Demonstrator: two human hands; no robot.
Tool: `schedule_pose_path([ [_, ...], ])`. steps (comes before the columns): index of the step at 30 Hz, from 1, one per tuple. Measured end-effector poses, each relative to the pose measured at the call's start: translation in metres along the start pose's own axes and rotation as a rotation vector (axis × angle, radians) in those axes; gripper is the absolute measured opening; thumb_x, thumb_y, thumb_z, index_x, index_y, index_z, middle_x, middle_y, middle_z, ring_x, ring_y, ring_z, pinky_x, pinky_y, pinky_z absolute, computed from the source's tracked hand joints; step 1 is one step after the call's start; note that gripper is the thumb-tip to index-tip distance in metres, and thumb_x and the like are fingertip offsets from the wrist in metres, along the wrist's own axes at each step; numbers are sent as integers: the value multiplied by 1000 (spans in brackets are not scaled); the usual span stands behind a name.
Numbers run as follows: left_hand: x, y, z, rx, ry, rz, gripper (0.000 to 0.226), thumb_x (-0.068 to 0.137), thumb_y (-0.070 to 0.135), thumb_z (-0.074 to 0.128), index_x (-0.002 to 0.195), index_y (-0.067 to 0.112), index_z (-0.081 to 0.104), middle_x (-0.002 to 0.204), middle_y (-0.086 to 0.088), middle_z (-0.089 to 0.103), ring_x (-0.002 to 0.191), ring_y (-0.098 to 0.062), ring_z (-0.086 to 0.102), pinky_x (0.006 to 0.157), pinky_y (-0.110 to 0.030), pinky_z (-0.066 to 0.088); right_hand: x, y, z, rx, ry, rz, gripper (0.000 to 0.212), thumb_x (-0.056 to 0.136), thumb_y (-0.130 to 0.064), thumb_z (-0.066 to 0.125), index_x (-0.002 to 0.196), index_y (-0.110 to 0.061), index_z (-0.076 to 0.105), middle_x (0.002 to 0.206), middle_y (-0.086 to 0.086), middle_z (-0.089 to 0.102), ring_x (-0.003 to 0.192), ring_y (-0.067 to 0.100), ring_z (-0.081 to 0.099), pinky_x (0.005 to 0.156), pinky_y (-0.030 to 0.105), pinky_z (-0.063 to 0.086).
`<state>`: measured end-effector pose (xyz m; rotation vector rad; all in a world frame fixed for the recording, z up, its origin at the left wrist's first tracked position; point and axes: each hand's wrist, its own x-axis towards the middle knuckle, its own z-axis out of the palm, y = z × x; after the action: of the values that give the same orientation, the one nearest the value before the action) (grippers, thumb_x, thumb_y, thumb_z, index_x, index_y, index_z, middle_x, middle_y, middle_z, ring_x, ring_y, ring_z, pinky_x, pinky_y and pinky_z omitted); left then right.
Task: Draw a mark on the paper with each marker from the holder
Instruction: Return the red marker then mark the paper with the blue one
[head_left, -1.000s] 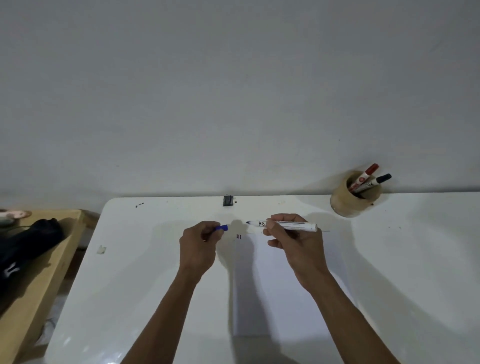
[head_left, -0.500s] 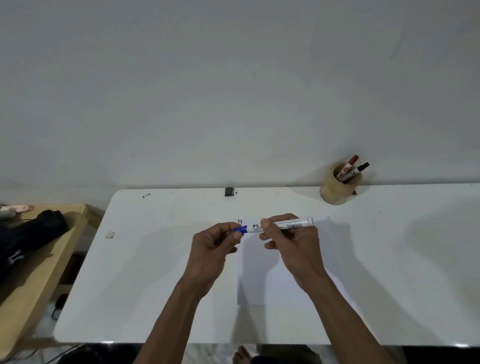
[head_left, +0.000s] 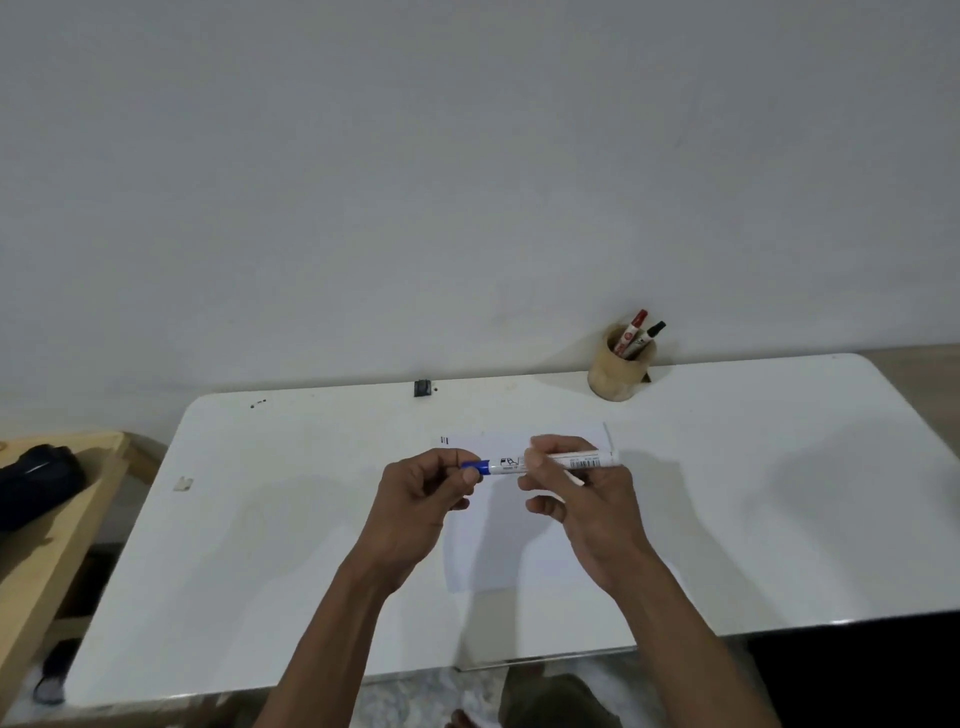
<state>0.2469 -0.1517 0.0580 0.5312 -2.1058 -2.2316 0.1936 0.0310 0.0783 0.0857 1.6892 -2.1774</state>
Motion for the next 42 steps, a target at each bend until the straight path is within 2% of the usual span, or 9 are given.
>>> schedule_pose_path([
  [2, 4, 3, 4, -8, -1, 4, 12, 93, 4, 65, 96, 10, 75, 76, 7, 70, 74, -12, 59, 76, -25, 57, 1, -12, -16, 29, 35, -26, 12, 78, -18, 80, 85, -10, 74, 81, 9, 75, 74, 22, 72, 61, 30, 57],
  [5, 13, 11, 15, -59, 14, 22, 14, 94, 4, 63, 100, 9, 74, 81, 1, 73, 78, -14, 64, 78, -29, 58, 7, -29, -43, -309, -10, -146, 12, 75, -12, 87, 79, -9, 76, 78, 9, 77, 71, 18, 69, 63, 30, 58],
  [10, 41, 35, 61, 10, 3, 128, 16, 93, 5, 65, 100, 16, 74, 85, 2, 75, 79, -11, 66, 75, -25, 59, 25, -35, -68, -705, -72, -228, 25, 73, -17, 90, 85, -32, 75, 78, -6, 74, 67, 6, 67, 59, 24, 56],
  [14, 73, 42, 109, 282, -26, 219, 17, 90, 17, 71, 106, 24, 75, 90, 4, 77, 84, -5, 68, 79, -25, 59, 44, -38, -92, -762, -83, -186, 43, 83, -14, 79, 116, -37, 64, 93, -11, 68, 71, 9, 67, 61, 34, 63],
  [17, 94, 43, 141, 328, -36, 220, 26, 90, 22, 72, 114, 28, 70, 87, 6, 76, 85, -1, 69, 77, -16, 54, 60, -47, -116, -779, -77, -222, 61, 91, -13, 71, 139, -41, 47, 96, -10, 65, 73, 7, 68, 63, 27, 62],
  [23, 143, 29, 182, 410, 144, 106, 37, 86, 32, 75, 121, 25, 65, 99, 5, 72, 91, -1, 66, 74, -14, 46, 121, -76, -162, -618, 140, -393, 86, 89, -2, 71, 148, -49, 31, 102, -9, 66, 79, 5, 72, 63, 14, 57],
  [33, 207, 0, 229, 509, 216, -48, 92, 73, 36, 87, 148, 19, 36, 144, -2, 51, 127, -21, 54, 102, -35, 48, 223, -95, -159, -565, 271, -595, 50, 92, -18, 74, 129, -35, 46, 95, 2, 77, 86, 13, 74, 82, 32, 61],
  [38, 216, -3, 241, 475, 207, 21, 62, 72, 29, 88, 113, 36, 42, 102, 27, 50, 88, 3, 54, 79, -12, 41, 247, -80, -155, -642, 213, -570, 39, 93, -16, 73, 128, -23, 56, 104, 2, 76, 96, 17, 73, 84, 5, 49],
  [42, 220, -10, 242, 421, 230, 47, 63, 71, 31, 89, 113, 40, 43, 106, 23, 55, 91, 9, 54, 85, -21, 50, 258, -67, -160, -776, 207, -549, 36, 90, -21, 75, 122, -25, 59, 105, 1, 73, 99, 25, 69, 87, 39, 57],
])
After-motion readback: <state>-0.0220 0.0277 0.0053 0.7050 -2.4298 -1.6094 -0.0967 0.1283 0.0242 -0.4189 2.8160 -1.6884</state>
